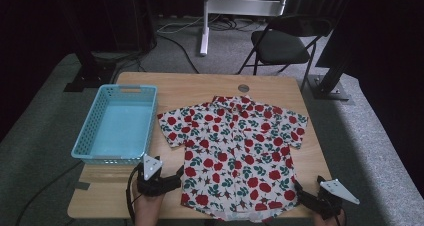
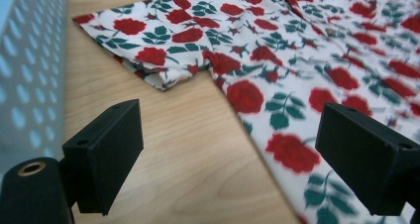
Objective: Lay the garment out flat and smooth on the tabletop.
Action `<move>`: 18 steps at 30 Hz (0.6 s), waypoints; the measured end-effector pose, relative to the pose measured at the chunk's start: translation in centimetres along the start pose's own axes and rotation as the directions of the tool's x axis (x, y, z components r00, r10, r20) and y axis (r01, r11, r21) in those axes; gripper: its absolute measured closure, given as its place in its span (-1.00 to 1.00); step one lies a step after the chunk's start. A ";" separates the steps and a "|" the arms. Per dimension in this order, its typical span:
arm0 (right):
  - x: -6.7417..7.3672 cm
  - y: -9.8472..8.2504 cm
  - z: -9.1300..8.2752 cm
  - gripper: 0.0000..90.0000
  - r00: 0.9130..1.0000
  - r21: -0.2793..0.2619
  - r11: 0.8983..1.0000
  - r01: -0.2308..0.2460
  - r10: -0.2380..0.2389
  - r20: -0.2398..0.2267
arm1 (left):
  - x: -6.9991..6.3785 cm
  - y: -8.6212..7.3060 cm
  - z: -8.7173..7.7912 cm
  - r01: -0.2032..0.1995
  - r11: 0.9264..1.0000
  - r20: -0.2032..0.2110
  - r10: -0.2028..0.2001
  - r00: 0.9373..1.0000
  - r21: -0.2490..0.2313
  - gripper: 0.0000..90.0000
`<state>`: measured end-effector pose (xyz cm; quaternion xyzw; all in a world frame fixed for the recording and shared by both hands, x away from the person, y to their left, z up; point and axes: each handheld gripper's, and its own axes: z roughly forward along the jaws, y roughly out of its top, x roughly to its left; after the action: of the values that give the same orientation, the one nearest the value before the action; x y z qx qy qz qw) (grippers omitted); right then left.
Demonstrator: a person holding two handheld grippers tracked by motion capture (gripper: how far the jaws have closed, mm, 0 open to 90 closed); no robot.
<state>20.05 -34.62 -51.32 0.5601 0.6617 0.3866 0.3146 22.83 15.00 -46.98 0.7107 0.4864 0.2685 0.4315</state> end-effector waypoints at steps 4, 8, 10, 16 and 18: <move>0.0 0.0 0.0 -0.70 1.000 0.000 1.000 0.000 0.000 0.000 | 0.1 -1.4 -0.7 -0.004 1.000 -0.032 0.004 0.999 -0.011 -0.74; 0.0 0.0 0.0 -0.70 1.000 -0.001 1.000 0.000 0.000 0.000 | 0.2 -2.1 -1.7 0.020 0.998 -0.046 -0.022 0.999 -0.053 -0.73; 0.0 0.0 0.0 -0.70 1.000 -0.001 1.000 0.000 0.000 0.000 | 0.2 -2.7 -2.2 0.016 0.997 -0.064 -0.021 0.998 -0.071 -0.74; 0.0 0.0 0.0 -0.70 1.000 -0.002 1.000 0.000 0.000 0.001 | -0.3 -4.8 -1.9 -0.023 1.000 -0.100 0.022 0.995 -0.011 -0.74; 0.0 0.0 0.0 -0.70 1.000 -0.002 1.000 0.000 0.000 0.001 | -0.3 -5.2 -1.9 -0.028 1.000 -0.112 0.026 0.993 -0.014 -0.74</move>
<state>20.04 -34.61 -51.33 0.5600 0.6611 0.3869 0.3157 18.81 16.15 -50.60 0.6978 0.4980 0.3173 0.4055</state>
